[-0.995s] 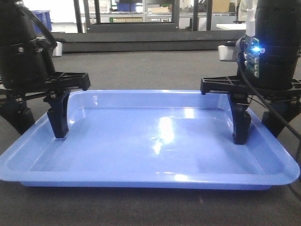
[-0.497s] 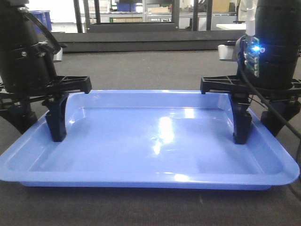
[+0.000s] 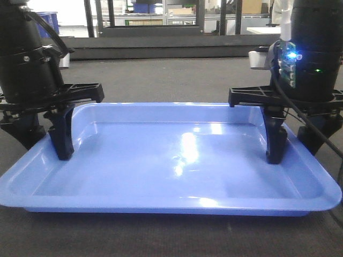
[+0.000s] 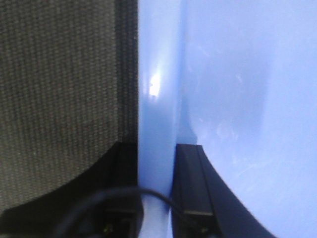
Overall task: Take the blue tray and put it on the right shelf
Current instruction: 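Close both grippers on the tray's side rims, then lift the blue tray off the table with both grippers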
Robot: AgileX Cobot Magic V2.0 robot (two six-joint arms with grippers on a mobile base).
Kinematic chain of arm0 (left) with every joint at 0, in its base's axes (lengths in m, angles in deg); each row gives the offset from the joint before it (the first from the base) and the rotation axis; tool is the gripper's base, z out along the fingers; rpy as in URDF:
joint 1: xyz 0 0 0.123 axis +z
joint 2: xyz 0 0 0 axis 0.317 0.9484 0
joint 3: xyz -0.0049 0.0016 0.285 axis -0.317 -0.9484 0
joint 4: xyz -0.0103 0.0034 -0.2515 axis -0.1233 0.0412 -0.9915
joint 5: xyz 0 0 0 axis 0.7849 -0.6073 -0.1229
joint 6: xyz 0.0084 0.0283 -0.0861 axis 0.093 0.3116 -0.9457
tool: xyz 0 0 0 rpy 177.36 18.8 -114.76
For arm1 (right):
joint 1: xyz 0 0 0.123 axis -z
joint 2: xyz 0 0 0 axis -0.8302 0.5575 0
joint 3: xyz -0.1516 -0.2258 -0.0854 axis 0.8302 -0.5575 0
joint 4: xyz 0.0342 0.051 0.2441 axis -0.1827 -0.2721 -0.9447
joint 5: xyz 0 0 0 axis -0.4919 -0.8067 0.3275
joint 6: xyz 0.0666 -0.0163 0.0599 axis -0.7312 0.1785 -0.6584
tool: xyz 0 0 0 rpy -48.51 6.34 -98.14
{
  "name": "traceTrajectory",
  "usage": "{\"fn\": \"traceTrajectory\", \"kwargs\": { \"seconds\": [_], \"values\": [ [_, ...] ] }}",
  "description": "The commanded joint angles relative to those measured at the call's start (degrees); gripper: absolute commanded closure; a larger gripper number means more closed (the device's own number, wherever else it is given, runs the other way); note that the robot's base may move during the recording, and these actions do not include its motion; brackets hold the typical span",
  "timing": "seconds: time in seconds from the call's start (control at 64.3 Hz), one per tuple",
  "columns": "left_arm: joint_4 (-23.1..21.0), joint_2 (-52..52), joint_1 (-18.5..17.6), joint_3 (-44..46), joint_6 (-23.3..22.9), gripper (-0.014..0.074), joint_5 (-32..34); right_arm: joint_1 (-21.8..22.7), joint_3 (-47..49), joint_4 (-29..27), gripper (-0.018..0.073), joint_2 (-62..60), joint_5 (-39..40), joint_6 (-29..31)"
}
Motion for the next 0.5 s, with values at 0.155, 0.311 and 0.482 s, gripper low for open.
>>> {"fn": "traceTrajectory", "kwargs": {
  "seconds": [0.155,0.311,0.482],
  "values": [
    [-0.8,-2.1,-0.2,1.2,-0.6,0.0645,-0.7,0.1,1.2,0.3,0.0396,-2.0,0.7,0.1],
    [-1.1,-2.1,-0.2,1.5,-0.6,0.0645,-0.7,0.1,1.6,0.3,0.0396,-2.0,0.6,0.1],
    [-1.2,-3.8,-0.3,4.5,-2.5,0.0645,-8.1,0.1,3.7,0.3,0.0396,-4.9,-3.5,0.1]
  ]
}}
